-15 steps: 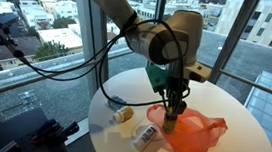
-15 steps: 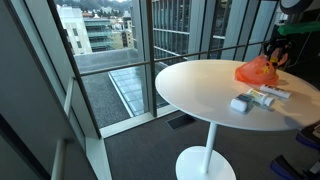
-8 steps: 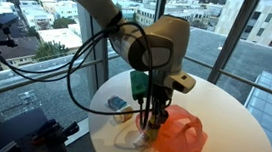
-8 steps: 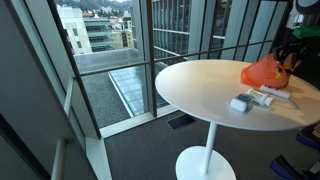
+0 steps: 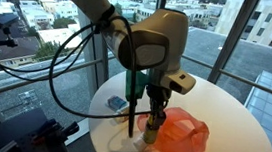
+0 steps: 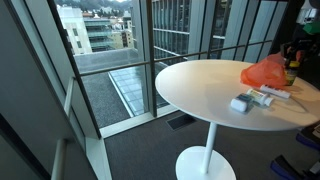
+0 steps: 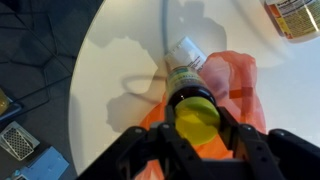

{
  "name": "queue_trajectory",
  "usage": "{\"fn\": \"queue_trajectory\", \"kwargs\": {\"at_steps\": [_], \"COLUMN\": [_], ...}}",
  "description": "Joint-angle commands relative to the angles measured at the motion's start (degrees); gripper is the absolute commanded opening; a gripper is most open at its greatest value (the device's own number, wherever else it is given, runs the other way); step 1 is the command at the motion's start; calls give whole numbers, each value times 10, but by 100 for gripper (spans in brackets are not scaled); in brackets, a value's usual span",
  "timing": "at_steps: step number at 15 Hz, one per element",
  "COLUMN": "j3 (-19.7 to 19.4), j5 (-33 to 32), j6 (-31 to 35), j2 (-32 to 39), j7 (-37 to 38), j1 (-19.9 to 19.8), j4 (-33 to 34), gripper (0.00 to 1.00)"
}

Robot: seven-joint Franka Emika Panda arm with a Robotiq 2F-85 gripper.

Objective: Pick up the brown medicine bottle with a yellow lid and put it in the orange plastic bag

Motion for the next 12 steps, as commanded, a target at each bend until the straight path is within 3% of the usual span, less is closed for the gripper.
{"fn": "queue_trajectory", "kwargs": {"at_steps": [1,12], "j3": [-4,-1], "j5": [-4,5], "j6": [5,-8], "j2": [-4,60], "j7": [-7,-15], "j1": [-10,-11], "j4": [14,123], "gripper": [20,20]}}
